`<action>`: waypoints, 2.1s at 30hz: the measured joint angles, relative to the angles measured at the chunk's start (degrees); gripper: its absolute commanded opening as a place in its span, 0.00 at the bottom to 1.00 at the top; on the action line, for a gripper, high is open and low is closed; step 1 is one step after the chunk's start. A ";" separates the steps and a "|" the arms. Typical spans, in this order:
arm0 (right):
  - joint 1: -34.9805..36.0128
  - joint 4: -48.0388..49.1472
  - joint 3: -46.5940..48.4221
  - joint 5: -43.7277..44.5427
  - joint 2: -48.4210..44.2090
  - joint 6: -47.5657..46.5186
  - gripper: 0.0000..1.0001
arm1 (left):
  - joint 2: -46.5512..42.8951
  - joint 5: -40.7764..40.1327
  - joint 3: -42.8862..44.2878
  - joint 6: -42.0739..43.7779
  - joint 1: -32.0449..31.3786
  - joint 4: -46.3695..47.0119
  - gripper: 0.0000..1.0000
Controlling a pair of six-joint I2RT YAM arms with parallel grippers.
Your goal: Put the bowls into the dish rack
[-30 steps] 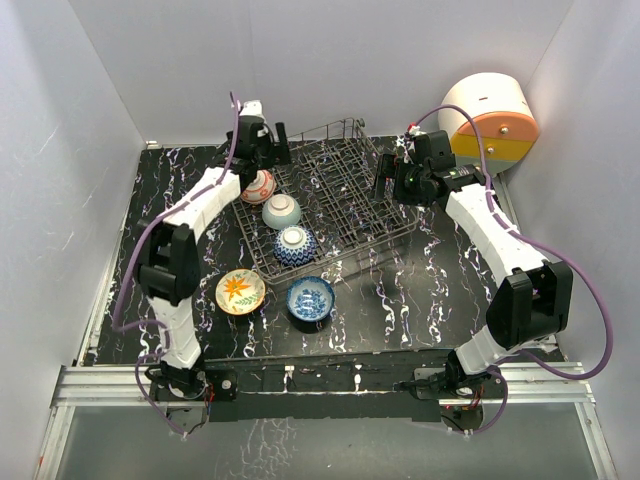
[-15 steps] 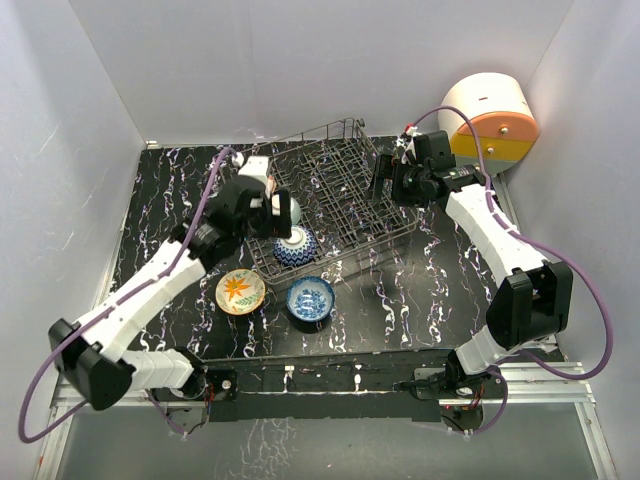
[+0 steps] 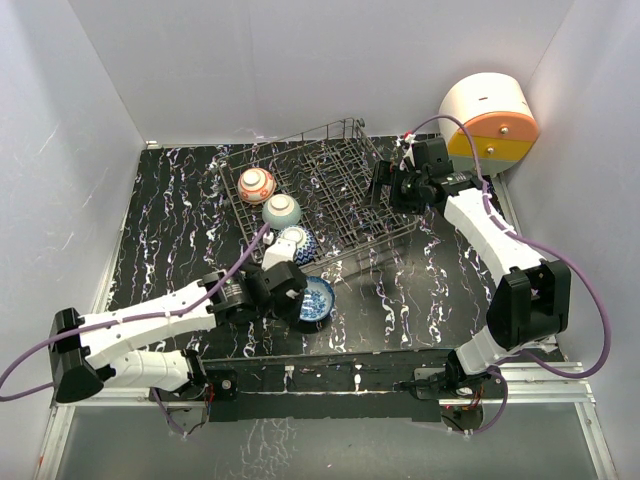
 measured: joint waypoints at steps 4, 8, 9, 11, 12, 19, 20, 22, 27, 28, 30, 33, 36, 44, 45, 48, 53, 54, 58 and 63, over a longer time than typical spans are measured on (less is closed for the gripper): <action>0.00 0.46 -2.29 -0.57 -0.90 0.87 0.99 | -0.17 -4.70 -3.41 -5.73 -1.62 -1.53 0.65; 0.00 0.52 -3.48 -1.01 -2.27 1.29 0.99 | -1.49 -7.72 -9.64 -8.33 -1.70 -0.79 0.65; 0.00 0.57 -3.56 -1.03 -2.62 1.31 0.99 | -1.79 -8.02 -10.91 -8.44 -1.68 -0.26 0.65; 0.00 0.59 -3.74 -1.11 -3.45 1.36 0.99 | -2.08 -8.39 -13.29 -8.66 -1.64 0.92 0.65; 0.00 0.63 -3.89 -1.20 -3.89 1.38 0.99 | -2.01 -8.68 -14.12 -8.63 -1.49 1.46 0.65; 0.00 0.66 -3.93 -1.27 -4.87 1.38 0.99 | -1.62 -11.47 -15.54 -3.19 0.37 8.28 0.66; 0.00 0.63 -3.93 -1.27 -4.87 1.38 0.99 | -1.57 -11.63 -15.54 -2.08 0.79 9.29 0.66; 0.00 0.66 -3.93 -1.31 -4.87 1.38 0.99 | -1.60 -11.63 -16.04 0.79 2.56 12.37 0.66; 0.00 0.68 -3.93 -1.46 -4.87 1.38 0.99 | -1.86 -11.02 -19.56 6.12 8.52 18.10 0.62; 0.00 0.68 -3.93 -1.44 -4.87 1.38 0.99 | -1.84 -10.99 -20.17 6.93 9.53 18.99 0.61; 0.00 0.68 -3.93 -1.44 -4.87 1.33 0.99 | -1.55 -10.80 -20.85 8.33 10.75 20.50 0.57; 0.00 0.68 -3.93 -1.44 -4.87 1.29 0.99 | 0.17 -10.32 -20.92 9.90 11.15 23.06 0.56; 0.00 0.68 -3.91 -1.44 -4.87 1.22 0.99 | 2.56 -9.11 -20.92 10.86 11.30 25.77 0.54; 0.00 0.66 -3.91 -1.40 -4.87 1.05 0.99 | 4.17 -6.23 -21.97 10.08 11.34 29.00 0.43; 0.00 0.66 -3.91 -1.40 -4.87 1.03 0.99 | 4.17 -6.10 -22.40 9.77 11.34 29.16 0.41; 0.00 0.66 -3.91 -1.40 -4.87 1.03 0.99 | 4.22 -5.99 -23.65 8.79 11.34 29.24 0.37; 0.00 0.66 -3.91 -1.40 -4.85 1.01 0.99 | 4.81 -6.67 -24.41 7.39 11.45 29.11 0.02; 0.00 0.66 -3.91 -1.40 -4.85 0.98 0.99 | 4.83 -7.08 -24.37 7.74 11.43 29.40 0.00; 0.00 0.66 -3.91 -1.40 -4.85 0.94 0.99 | 4.28 -11.02 -23.04 8.02 11.61 27.63 0.00; 0.00 0.63 -3.91 -1.33 -4.85 0.90 0.99 | 3.08 -10.47 -20.94 5.77 11.69 22.16 0.00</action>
